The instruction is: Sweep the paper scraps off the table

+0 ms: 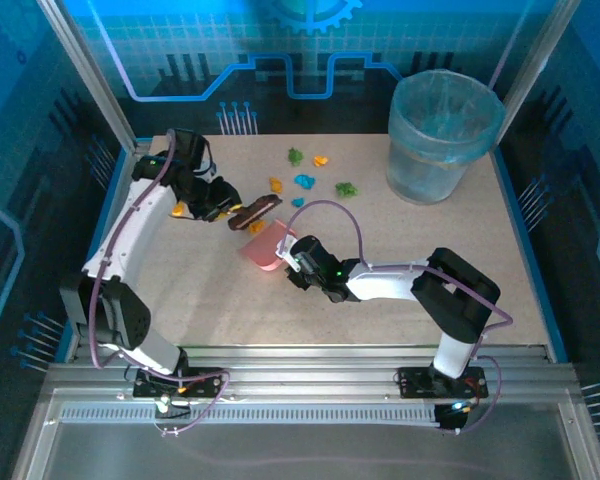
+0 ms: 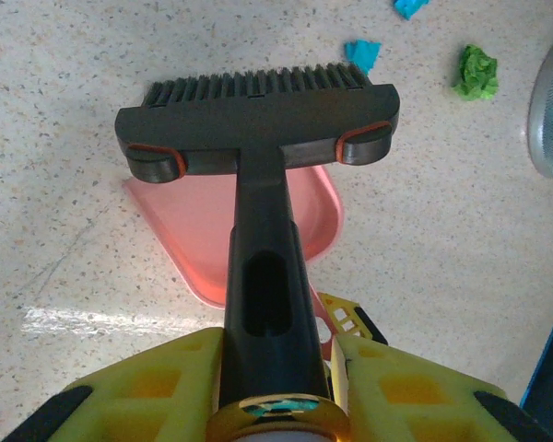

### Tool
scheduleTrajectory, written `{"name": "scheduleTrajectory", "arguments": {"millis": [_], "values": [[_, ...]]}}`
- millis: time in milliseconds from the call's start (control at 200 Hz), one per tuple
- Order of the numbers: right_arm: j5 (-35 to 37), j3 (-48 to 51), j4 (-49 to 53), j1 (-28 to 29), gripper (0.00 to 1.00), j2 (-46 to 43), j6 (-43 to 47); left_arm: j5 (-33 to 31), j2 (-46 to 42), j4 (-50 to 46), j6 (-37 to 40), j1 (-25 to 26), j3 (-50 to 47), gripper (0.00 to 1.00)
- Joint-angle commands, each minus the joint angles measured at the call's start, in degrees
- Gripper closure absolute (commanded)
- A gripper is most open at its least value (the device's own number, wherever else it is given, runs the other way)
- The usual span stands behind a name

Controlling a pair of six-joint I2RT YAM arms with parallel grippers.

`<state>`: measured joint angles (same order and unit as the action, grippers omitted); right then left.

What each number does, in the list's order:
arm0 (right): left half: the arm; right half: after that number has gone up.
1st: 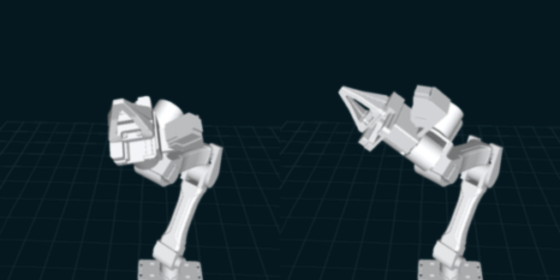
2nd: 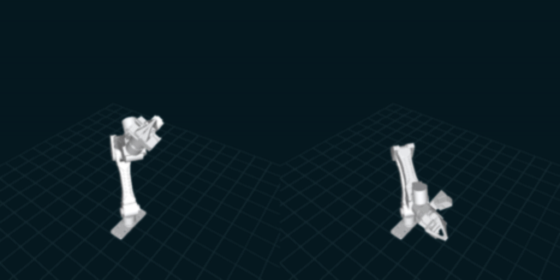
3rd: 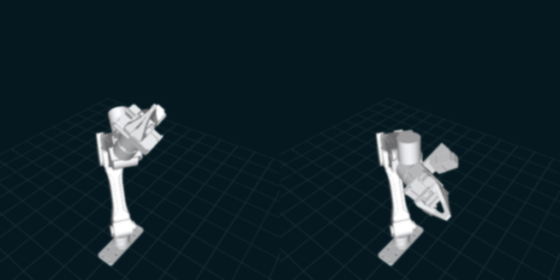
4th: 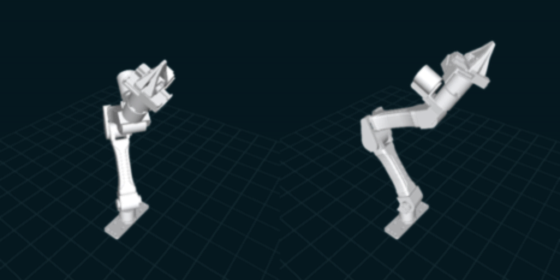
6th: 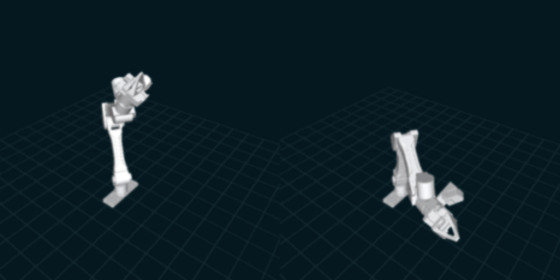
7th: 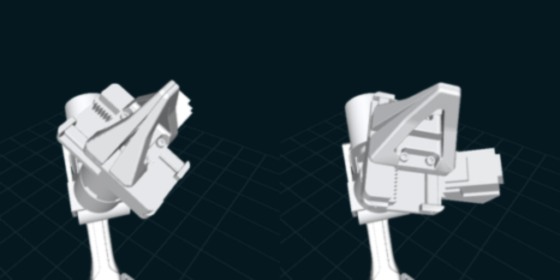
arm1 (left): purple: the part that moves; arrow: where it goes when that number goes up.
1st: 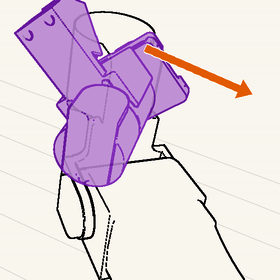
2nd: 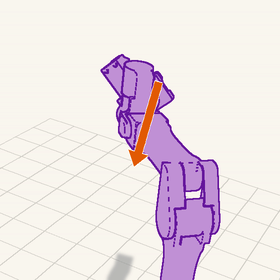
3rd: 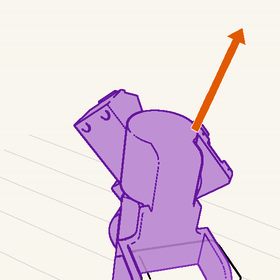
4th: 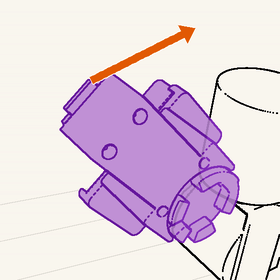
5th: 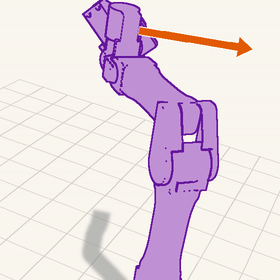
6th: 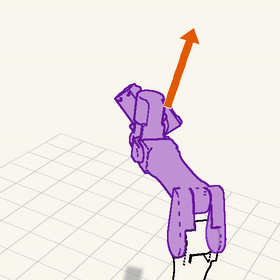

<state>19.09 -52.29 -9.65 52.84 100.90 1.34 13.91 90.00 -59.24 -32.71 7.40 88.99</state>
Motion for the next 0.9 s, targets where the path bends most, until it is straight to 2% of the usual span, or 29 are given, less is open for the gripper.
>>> {"name": "scheduleTrajectory", "arguments": {"millis": [0,480,730,895], "values": [[0.77,-1.19,1.53,-0.11,1.00,1.05,-1.06,0.28,0.37,0.66,1.53,-0.10,0.83,1.00],[0.68,-1.51,2.09,-0.90,1.00,1.60,-1.80,9.44,-7.38,2.14,-0.17,2.04,-6.70,1.00],[0.60,-1.57,1.90,-0.90,1.00,1.84,-1.82,5.78,-10.57,-0.85,0.90,2.27,-5.75,1.00],[0.71,-1.59,2.00,-0.92,1.00,1.84,-1.57,-0.09,-12.20,-0.07,-0.22,2.14,-4.25,1.00]]}}
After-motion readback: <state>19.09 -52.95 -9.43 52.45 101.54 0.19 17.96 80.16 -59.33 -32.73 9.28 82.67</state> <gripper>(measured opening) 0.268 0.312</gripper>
